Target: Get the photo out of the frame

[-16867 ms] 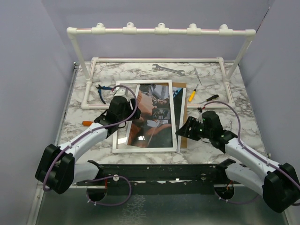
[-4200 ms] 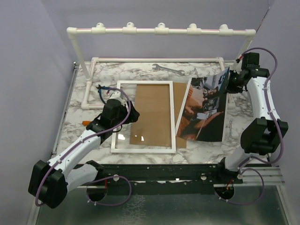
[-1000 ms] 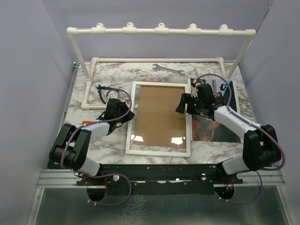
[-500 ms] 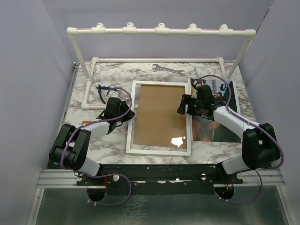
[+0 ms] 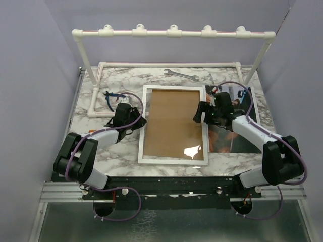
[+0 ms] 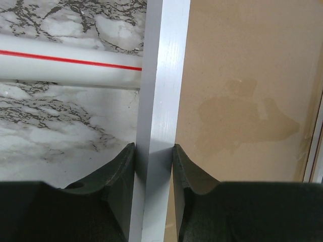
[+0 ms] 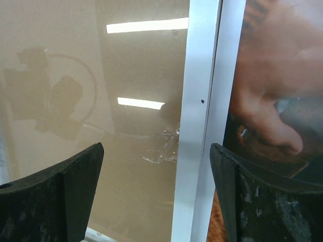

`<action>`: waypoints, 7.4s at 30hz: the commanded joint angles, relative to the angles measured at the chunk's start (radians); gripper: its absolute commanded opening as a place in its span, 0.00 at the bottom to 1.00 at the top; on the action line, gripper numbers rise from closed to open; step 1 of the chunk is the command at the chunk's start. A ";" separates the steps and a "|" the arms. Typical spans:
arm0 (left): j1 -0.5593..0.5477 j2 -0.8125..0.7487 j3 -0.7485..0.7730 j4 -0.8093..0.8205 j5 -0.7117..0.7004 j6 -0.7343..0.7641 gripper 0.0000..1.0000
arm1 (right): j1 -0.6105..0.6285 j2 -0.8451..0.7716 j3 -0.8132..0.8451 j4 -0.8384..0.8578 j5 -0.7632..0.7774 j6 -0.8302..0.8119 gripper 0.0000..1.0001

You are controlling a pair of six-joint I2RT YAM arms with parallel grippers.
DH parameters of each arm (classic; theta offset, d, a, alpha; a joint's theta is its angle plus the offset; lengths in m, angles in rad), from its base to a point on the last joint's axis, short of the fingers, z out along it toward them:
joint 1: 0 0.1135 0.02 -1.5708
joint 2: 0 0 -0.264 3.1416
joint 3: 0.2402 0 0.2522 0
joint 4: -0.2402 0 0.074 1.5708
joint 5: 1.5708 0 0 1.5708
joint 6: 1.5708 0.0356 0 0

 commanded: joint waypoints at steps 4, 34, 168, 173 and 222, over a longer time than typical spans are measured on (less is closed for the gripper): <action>0.009 0.033 0.061 0.035 0.030 0.034 0.30 | -0.008 -0.039 -0.055 -0.012 0.001 0.007 0.94; 0.043 -0.007 0.089 -0.104 -0.028 0.117 0.64 | -0.013 0.001 -0.157 0.072 -0.190 0.100 1.00; 0.171 0.133 -0.035 0.376 0.333 -0.118 0.23 | -0.030 0.053 -0.039 0.018 -0.176 0.005 0.69; 0.172 0.055 -0.072 0.298 0.297 -0.097 0.34 | -0.030 0.049 -0.032 0.004 -0.176 -0.009 0.55; 0.141 -0.649 -0.181 -0.149 -0.179 0.090 0.99 | 0.054 -0.413 -0.248 0.240 0.236 -0.027 1.00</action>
